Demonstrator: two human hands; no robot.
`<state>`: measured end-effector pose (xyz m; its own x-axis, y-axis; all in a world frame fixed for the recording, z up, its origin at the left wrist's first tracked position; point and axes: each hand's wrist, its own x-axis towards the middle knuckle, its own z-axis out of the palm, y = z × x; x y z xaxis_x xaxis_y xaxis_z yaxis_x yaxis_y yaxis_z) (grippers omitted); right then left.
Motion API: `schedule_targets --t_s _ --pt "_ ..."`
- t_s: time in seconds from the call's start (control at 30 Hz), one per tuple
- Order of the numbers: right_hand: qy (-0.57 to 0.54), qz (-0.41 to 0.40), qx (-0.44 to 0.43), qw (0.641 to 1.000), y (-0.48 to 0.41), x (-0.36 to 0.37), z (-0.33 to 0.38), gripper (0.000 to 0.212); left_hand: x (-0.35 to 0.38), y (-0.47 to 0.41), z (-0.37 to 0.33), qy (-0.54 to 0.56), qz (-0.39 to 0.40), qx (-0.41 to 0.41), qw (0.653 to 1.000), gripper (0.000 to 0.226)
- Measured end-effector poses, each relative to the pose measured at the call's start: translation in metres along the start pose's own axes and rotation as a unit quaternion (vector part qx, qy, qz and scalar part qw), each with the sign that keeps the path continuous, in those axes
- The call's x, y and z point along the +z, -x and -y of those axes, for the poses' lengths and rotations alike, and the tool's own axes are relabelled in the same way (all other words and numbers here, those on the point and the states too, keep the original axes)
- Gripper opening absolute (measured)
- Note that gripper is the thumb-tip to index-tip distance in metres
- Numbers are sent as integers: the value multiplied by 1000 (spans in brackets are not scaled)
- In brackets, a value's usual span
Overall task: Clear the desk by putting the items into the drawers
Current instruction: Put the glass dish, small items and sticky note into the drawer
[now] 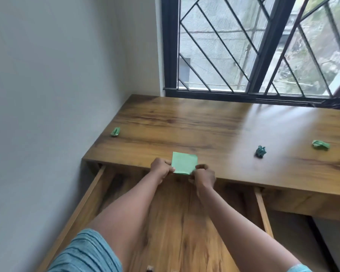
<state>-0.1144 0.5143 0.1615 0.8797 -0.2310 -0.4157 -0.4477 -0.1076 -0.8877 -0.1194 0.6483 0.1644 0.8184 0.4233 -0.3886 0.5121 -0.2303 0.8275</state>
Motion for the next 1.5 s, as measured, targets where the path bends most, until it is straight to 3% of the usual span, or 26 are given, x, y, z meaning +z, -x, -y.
schedule_targets --t_s 0.17,0.3,0.4,0.7,0.9,1.33,1.5 --pt "54 51 -24 997 58 23 -29 10 -51 34 47 71 -4 -31 997 38" --pt "158 89 -53 982 90 54 -62 18 -88 54 100 91 -28 -77 993 40" --pt "184 120 -24 975 105 77 -91 25 -106 68 137 99 -39 -111 988 39" --pt "301 187 38 934 126 114 -151 17 -120 86 226 -4 -103 -165 981 35" --pt "358 194 23 913 140 127 -168 21 -118 91 242 -142 -139 -170 965 36" --pt "373 213 -47 902 151 125 -172 28 -111 93 256 -189 -193 -147 951 37" --pt "427 270 -137 852 165 113 -181 29 -121 98 256 -199 -195 -152 948 35"
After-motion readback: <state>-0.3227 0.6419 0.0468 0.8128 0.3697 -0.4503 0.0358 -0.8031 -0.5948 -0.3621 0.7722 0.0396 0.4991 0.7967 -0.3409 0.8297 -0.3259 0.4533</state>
